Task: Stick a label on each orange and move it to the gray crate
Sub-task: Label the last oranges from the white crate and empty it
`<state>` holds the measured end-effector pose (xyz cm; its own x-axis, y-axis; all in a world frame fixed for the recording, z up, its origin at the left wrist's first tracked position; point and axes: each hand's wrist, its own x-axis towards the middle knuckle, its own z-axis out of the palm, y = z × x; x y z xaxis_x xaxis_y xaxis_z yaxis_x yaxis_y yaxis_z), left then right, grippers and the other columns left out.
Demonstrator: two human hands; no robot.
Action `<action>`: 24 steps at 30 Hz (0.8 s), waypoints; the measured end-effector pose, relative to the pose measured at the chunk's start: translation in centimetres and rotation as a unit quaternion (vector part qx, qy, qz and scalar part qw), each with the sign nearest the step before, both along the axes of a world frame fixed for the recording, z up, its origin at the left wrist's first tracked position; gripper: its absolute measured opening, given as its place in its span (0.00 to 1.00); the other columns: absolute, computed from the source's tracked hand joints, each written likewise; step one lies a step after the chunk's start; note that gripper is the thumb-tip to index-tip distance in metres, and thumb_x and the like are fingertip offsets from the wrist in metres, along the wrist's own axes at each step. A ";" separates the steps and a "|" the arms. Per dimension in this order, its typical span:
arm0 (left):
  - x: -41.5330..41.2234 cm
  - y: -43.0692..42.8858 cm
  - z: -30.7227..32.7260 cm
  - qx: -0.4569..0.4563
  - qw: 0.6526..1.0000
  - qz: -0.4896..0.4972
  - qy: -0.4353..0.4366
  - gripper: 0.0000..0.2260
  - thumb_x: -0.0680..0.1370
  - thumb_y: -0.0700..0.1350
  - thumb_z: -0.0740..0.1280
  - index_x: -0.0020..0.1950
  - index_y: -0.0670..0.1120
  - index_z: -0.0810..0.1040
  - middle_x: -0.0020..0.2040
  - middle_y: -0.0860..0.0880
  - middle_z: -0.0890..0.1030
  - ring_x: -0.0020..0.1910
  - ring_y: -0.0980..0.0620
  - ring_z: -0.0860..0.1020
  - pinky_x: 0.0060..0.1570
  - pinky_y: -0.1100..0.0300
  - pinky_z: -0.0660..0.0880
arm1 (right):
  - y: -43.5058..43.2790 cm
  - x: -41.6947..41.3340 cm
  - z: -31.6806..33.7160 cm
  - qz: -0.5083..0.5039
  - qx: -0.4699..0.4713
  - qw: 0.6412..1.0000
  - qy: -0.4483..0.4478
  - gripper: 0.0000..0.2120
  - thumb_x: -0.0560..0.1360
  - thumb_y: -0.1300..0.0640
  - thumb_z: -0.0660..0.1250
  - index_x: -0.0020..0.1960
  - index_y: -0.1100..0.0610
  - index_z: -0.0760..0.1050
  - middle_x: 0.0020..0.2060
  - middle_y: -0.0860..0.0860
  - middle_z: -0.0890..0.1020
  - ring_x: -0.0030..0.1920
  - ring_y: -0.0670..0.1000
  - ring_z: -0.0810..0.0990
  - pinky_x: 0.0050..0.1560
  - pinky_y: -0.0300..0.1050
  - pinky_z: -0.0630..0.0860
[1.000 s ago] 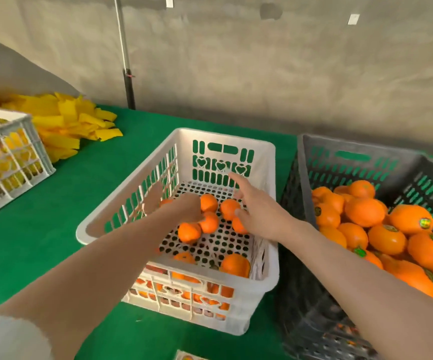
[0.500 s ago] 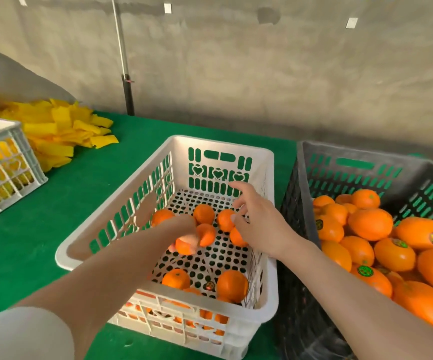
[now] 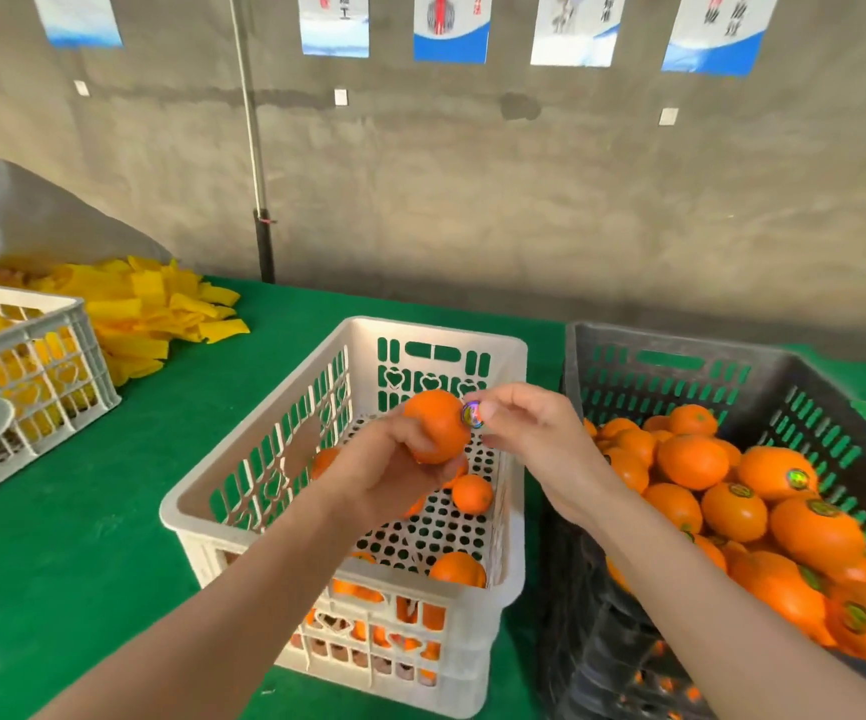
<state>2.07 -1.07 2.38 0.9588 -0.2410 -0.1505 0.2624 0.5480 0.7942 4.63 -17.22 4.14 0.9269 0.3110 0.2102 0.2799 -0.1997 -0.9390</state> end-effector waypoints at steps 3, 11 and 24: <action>-1.3 -1.3 0.4 -0.036 0.999 -0.003 0.001 0.18 0.68 0.39 0.61 0.57 0.42 0.77 0.50 0.42 0.80 0.47 0.47 0.74 0.46 0.55 0.72 | -1.1 -1.8 0.6 0.015 -0.024 0.999 -0.029 0.07 0.78 0.59 0.64 0.46 0.49 0.78 0.53 0.46 0.80 0.55 0.47 0.78 0.60 0.50 0.75; -3.6 -4.8 1.5 -0.012 1.000 0.023 -0.002 0.20 0.74 0.46 0.63 0.65 0.42 0.70 0.55 0.39 0.77 0.47 0.46 0.77 0.49 0.53 0.73 | -3.9 -5.4 1.8 -0.020 -0.150 0.973 -0.172 0.06 0.78 0.59 0.64 0.43 0.51 0.74 0.47 0.48 0.76 0.50 0.44 0.75 0.53 0.42 0.74; -6.3 -7.8 1.9 -0.004 0.999 -0.002 -0.035 0.23 0.72 0.46 0.62 0.66 0.42 0.70 0.58 0.37 0.74 0.56 0.42 0.73 0.62 0.47 0.67 | -6.0 -9.3 1.3 -0.102 -0.165 0.932 -0.307 0.04 0.76 0.57 0.66 0.49 0.55 0.73 0.46 0.48 0.73 0.46 0.45 0.72 0.45 0.44 0.73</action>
